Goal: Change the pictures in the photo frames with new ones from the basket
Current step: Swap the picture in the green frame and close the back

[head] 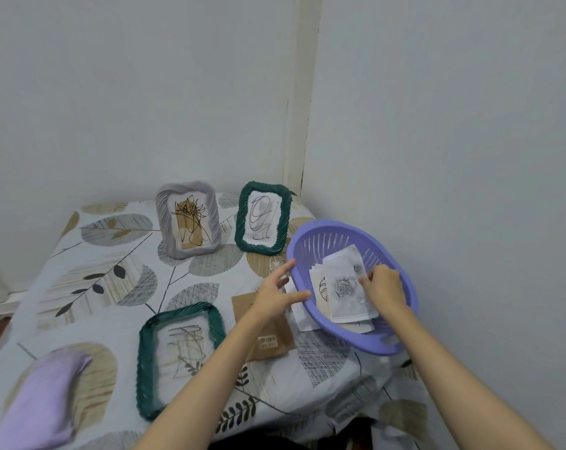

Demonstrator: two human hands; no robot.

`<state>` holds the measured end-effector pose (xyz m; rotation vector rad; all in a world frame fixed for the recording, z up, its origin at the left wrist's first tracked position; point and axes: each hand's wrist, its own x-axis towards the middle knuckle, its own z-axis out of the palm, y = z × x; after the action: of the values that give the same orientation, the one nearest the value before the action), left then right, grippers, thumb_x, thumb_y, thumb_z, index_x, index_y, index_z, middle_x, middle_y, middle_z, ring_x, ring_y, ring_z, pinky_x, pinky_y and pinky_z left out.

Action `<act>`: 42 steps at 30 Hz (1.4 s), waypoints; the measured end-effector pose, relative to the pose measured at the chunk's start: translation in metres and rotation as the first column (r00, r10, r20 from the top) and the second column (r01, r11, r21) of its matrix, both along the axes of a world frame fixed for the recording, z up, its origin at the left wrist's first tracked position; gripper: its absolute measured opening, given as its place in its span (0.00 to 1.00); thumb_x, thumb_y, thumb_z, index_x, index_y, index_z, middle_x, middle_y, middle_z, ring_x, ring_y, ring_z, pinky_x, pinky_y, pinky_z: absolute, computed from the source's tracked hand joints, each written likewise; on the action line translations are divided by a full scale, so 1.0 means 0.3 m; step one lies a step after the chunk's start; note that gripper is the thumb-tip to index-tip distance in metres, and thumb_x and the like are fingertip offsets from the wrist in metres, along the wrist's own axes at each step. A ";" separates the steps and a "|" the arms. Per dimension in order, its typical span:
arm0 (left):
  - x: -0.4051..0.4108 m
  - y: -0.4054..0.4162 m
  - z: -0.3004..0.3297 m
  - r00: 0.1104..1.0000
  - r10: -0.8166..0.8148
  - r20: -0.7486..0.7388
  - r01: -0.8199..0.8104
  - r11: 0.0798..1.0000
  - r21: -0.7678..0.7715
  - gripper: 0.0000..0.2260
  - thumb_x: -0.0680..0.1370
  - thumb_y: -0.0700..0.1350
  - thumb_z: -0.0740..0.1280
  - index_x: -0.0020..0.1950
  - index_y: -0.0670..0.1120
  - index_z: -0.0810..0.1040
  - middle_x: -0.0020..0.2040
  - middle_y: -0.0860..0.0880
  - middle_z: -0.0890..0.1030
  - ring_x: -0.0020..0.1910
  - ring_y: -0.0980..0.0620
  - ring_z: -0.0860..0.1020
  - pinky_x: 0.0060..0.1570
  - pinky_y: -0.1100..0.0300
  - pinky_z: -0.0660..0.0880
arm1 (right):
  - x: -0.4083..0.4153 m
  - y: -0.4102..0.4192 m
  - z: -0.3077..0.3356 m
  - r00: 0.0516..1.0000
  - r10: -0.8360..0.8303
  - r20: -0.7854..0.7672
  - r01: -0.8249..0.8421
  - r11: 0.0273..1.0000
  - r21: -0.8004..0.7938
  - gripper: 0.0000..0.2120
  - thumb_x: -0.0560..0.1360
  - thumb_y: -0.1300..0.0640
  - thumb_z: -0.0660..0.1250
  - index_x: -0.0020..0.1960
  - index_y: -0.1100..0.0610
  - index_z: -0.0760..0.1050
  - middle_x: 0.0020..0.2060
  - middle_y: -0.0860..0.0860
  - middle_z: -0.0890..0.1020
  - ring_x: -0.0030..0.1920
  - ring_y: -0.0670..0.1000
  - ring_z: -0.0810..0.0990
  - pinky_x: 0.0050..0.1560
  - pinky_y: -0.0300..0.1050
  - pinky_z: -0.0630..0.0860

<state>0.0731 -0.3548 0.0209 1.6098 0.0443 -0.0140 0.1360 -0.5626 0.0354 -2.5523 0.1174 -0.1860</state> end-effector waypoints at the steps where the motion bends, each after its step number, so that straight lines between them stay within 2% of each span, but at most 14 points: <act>1: 0.004 0.000 0.000 1.000 -0.004 -0.008 0.004 1.000 0.006 0.35 0.70 0.39 0.74 0.73 0.50 0.63 0.73 0.49 0.65 0.71 0.47 0.63 0.67 0.45 0.67 | -0.002 0.002 0.006 1.000 0.013 0.028 -0.014 0.999 0.035 0.13 0.74 0.59 0.65 0.33 0.62 0.71 0.33 0.60 0.77 0.38 0.60 0.75 0.37 0.48 0.69; 6: -0.006 0.008 0.008 0.999 0.028 -0.019 -0.025 0.995 0.101 0.33 0.72 0.42 0.71 0.74 0.47 0.61 0.73 0.49 0.64 0.72 0.49 0.62 0.69 0.53 0.63 | -0.060 0.068 0.076 0.979 0.061 0.196 -0.087 0.988 0.128 0.12 0.73 0.55 0.66 0.33 0.60 0.76 0.30 0.53 0.77 0.35 0.54 0.74 0.37 0.44 0.67; 10: -0.096 0.031 0.092 0.967 0.120 0.223 -0.122 0.993 -0.004 0.12 0.78 0.44 0.63 0.61 0.48 0.74 0.61 0.53 0.76 0.62 0.58 0.72 0.56 0.67 0.70 | -0.136 0.181 0.130 0.937 0.142 0.320 -0.182 0.979 0.097 0.11 0.75 0.53 0.66 0.39 0.59 0.78 0.39 0.53 0.80 0.41 0.54 0.76 0.39 0.43 0.68; 13: -0.178 0.056 0.168 0.969 0.078 0.234 -0.044 0.988 -0.147 0.11 0.78 0.50 0.59 0.56 0.54 0.77 0.58 0.62 0.77 0.59 0.64 0.73 0.56 0.64 0.71 | -0.193 0.284 0.150 0.889 0.236 0.393 -0.267 0.963 0.026 0.10 0.74 0.53 0.67 0.41 0.60 0.79 0.42 0.53 0.79 0.45 0.54 0.74 0.40 0.44 0.67; 15: -0.211 0.077 0.194 0.978 0.049 0.202 -0.002 0.973 -0.229 0.13 0.77 0.54 0.57 0.58 0.59 0.76 0.59 0.65 0.74 0.62 0.57 0.73 0.59 0.55 0.72 | -0.229 0.352 0.144 0.854 0.328 0.404 -0.354 0.935 -0.011 0.09 0.73 0.53 0.68 0.43 0.59 0.81 0.45 0.53 0.80 0.48 0.54 0.74 0.45 0.46 0.70; 19: -0.252 0.152 0.204 0.978 0.166 0.130 -0.110 0.927 -0.358 0.18 0.77 0.54 0.57 0.66 0.55 0.71 0.65 0.56 0.71 0.59 0.48 0.76 0.55 0.48 0.76 | -0.297 0.452 0.114 0.803 0.504 0.317 -0.509 0.857 -0.073 0.17 0.70 0.41 0.64 0.49 0.51 0.81 0.62 0.51 0.74 0.63 0.54 0.68 0.59 0.52 0.65; 21: -0.276 0.210 0.188 0.961 0.258 0.099 -0.205 0.907 -0.369 0.17 0.78 0.52 0.59 0.66 0.52 0.71 0.65 0.51 0.73 0.57 0.49 0.77 0.50 0.52 0.78 | -0.318 0.483 0.105 0.796 0.545 0.264 -0.559 0.828 -0.025 0.15 0.72 0.41 0.64 0.54 0.47 0.79 0.70 0.51 0.65 0.69 0.54 0.60 0.66 0.55 0.59; 23: -0.309 0.273 0.168 0.939 0.324 0.113 -0.277 0.910 -0.307 0.15 0.79 0.45 0.61 0.66 0.51 0.70 0.61 0.52 0.75 0.51 0.53 0.78 0.43 0.59 0.78 | -0.334 0.508 0.103 0.787 0.567 0.244 -0.598 0.798 0.075 0.10 0.74 0.47 0.65 0.55 0.44 0.78 0.73 0.52 0.60 0.72 0.54 0.55 0.70 0.58 0.56; 26: -0.360 0.367 0.129 0.926 0.353 0.133 -0.323 0.924 -0.207 0.21 0.76 0.34 0.65 0.65 0.50 0.69 0.59 0.57 0.74 0.49 0.50 0.79 0.45 0.55 0.80 | -0.357 0.548 0.096 0.782 0.610 0.127 -0.614 0.722 0.319 0.12 0.74 0.56 0.66 0.55 0.42 0.76 0.73 0.54 0.58 0.71 0.56 0.60 0.69 0.57 0.62; 29: -0.410 0.452 0.087 0.925 0.361 0.120 -0.339 0.925 -0.173 0.21 0.73 0.31 0.66 0.60 0.51 0.74 0.61 0.57 0.74 0.54 0.48 0.79 0.50 0.53 0.79 | -0.364 0.590 0.069 0.735 0.678 -0.010 -0.575 0.631 0.521 0.15 0.72 0.61 0.68 0.53 0.44 0.77 0.63 0.51 0.73 0.55 0.52 0.77 0.53 0.45 0.77; 32: -0.458 0.522 0.041 0.905 0.417 0.079 -0.414 0.909 -0.054 0.16 0.72 0.33 0.69 0.54 0.50 0.77 0.56 0.52 0.78 0.48 0.50 0.80 0.49 0.59 0.79 | -0.376 0.634 0.039 0.695 0.711 -0.104 -0.502 0.584 0.638 0.14 0.72 0.67 0.68 0.53 0.52 0.78 0.49 0.53 0.75 0.45 0.48 0.75 0.37 0.30 0.74; 34: -0.485 0.557 0.012 0.907 0.419 0.033 -0.420 0.907 0.020 0.14 0.71 0.33 0.70 0.54 0.47 0.77 0.53 0.48 0.80 0.47 0.50 0.79 0.46 0.65 0.78 | -0.380 0.656 0.011 0.703 0.699 -0.132 -0.457 0.586 0.669 0.14 0.72 0.67 0.68 0.55 0.54 0.78 0.50 0.55 0.76 0.42 0.48 0.76 0.36 0.30 0.74; 38: -0.514 0.611 -0.058 0.930 0.366 -0.016 -0.339 0.878 0.339 0.18 0.69 0.40 0.74 0.56 0.52 0.77 0.54 0.51 0.80 0.56 0.54 0.77 0.60 0.61 0.69 | -0.374 0.690 -0.042 0.684 0.699 -0.208 -0.472 0.642 0.605 0.22 0.67 0.64 0.73 0.60 0.54 0.75 0.59 0.53 0.75 0.53 0.54 0.78 0.51 0.46 0.79; 42: -0.520 0.612 -0.097 0.935 0.353 -0.036 -0.296 0.833 0.468 0.23 0.67 0.43 0.76 0.60 0.49 0.76 0.59 0.54 0.76 0.60 0.57 0.71 0.55 0.70 0.63 | -0.379 0.705 -0.077 0.654 0.723 -0.224 -0.598 0.675 0.432 0.28 0.67 0.64 0.74 0.65 0.60 0.71 0.56 0.51 0.73 0.39 0.43 0.74 0.39 0.33 0.74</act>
<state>-0.0828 -0.1714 -0.0081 2.0549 0.4477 0.1764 0.0224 -0.3512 0.0124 -2.0918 -0.6168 0.5842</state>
